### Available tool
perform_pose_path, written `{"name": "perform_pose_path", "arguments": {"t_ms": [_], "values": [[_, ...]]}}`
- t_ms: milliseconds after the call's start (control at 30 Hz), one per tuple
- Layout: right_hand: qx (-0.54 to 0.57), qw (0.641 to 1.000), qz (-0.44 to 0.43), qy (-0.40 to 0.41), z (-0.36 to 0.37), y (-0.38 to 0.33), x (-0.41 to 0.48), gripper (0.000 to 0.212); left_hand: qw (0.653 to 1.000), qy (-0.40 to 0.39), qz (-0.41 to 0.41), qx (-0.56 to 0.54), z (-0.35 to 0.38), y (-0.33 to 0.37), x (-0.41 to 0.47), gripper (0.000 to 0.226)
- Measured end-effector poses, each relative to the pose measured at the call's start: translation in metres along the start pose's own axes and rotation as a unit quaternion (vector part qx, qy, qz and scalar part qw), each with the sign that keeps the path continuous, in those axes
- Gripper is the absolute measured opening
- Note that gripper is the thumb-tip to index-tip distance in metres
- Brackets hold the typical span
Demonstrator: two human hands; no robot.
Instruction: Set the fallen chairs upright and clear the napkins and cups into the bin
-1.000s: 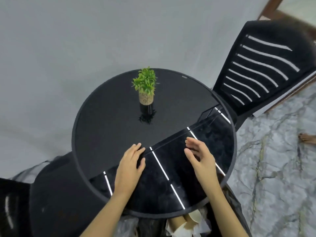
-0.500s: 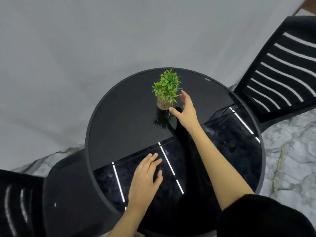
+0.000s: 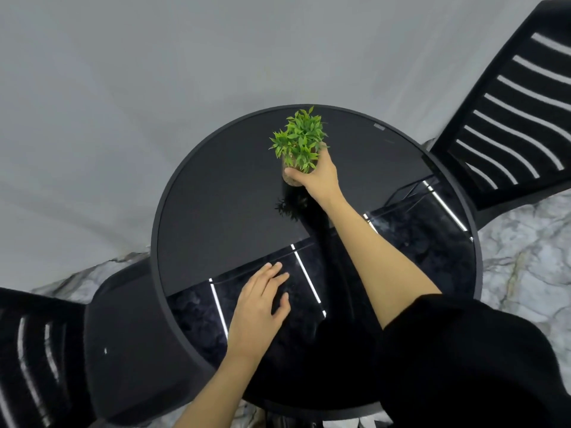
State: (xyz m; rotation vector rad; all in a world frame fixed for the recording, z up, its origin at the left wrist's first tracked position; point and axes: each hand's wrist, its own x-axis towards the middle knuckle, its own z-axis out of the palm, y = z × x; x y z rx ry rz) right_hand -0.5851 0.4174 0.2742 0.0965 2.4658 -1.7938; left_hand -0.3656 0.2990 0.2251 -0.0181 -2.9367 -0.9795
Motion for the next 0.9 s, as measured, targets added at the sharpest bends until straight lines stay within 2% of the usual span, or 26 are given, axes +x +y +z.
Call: {"name": "perform_pose_path", "arguments": {"t_ms": [433, 667, 767, 900], "values": [[0.041, 0.997, 0.002, 0.063, -0.040, 0.019, -0.116, 0.057, 1.000, -0.004, 0.009, -0.018, -0.001, 0.001, 0.001, 0.040], [0.035, 0.996, 0.017, 0.081, -0.045, 0.029, -0.142, 0.055, 0.999, -0.004, 0.006, -0.038, -0.002, 0.001, 0.001, 0.033], [0.013, 0.998, 0.027, 0.062, -0.047, 0.031, -0.141, 0.059, 0.999, -0.006, 0.010, -0.044, -0.002, 0.001, 0.002, 0.034], [-0.027, 0.998, 0.041, 0.047, -0.057, 0.030, -0.158, 0.079, 0.998, 0.001, -0.002, -0.064, -0.001, -0.001, 0.003, 0.034]]}}
